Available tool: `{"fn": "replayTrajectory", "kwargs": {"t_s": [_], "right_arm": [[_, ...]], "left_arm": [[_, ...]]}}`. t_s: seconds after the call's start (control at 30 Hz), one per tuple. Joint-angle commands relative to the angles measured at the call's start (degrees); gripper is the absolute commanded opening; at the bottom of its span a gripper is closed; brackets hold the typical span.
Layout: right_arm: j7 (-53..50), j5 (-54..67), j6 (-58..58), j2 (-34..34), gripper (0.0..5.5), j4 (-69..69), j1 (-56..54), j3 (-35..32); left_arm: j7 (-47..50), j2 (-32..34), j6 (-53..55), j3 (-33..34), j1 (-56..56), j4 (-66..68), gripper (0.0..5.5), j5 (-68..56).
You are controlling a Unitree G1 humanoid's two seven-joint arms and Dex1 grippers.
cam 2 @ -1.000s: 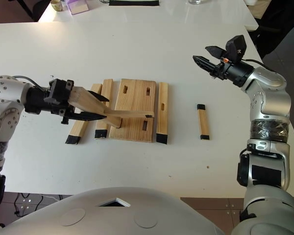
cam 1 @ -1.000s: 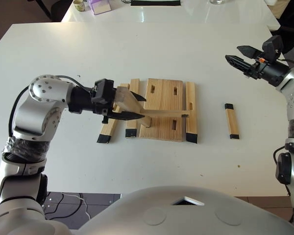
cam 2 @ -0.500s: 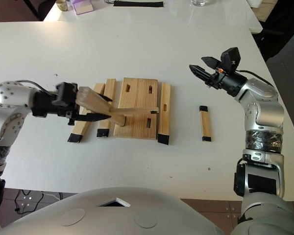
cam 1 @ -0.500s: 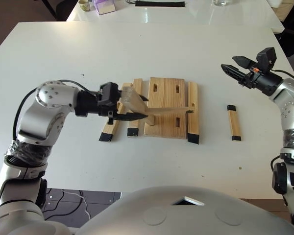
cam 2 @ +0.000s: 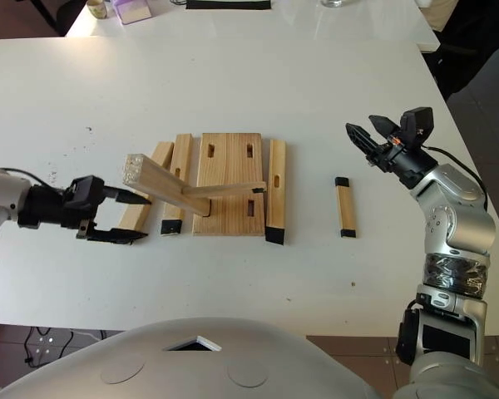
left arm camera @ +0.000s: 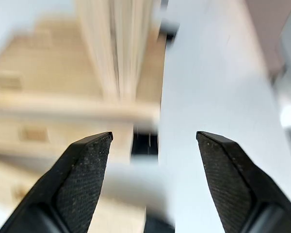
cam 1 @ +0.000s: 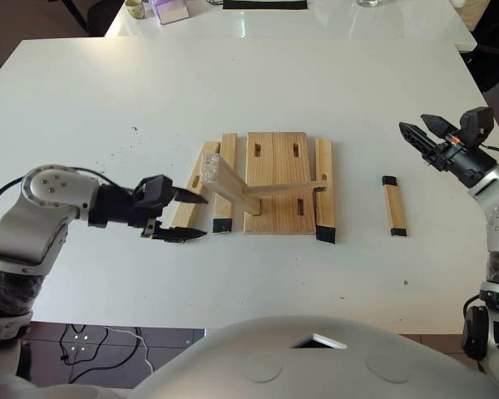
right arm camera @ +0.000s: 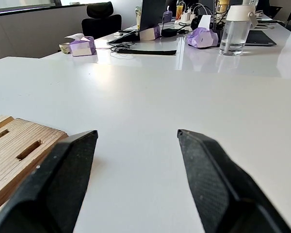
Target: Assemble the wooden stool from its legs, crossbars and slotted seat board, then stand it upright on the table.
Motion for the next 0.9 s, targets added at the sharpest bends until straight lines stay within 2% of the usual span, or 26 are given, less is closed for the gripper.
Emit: {"fn": "replayTrajectory", "kwargs": {"t_s": [0.03, 0.23, 0.47, 0.7, 0.9], "right_arm": [[-1.7, 1.1, 0.8, 1.2, 3.02, -2.7, 1.7, -0.7], [-4.0, 1.7, 1.3, 3.0, 3.02, -4.9, 3.6, -0.2], [-5.3, 1.4, 1.2, 3.7, 3.02, -4.6, 3.8, -0.1], [-7.3, 1.5, 0.4, 6.0, 3.02, -6.9, 7.0, -0.2], [-9.6, 1.9, -0.6, 9.1, 3.02, -10.2, 11.6, -0.9]], "left_arm": [[10.1, -3.4, 1.0, 0.5, -0.5, 4.1, 3.21, 5.8], [34.5, -16.1, 16.1, 4.8, 2.0, 0.0, 3.21, 6.7], [43.3, -22.5, 28.5, 5.7, 5.7, -4.9, 3.21, 3.7], [45.7, -19.3, 35.5, 3.6, 5.4, -5.2, 3.21, 6.4], [45.6, -16.1, 41.3, 4.1, 9.7, -9.9, 3.21, 5.3]]}}
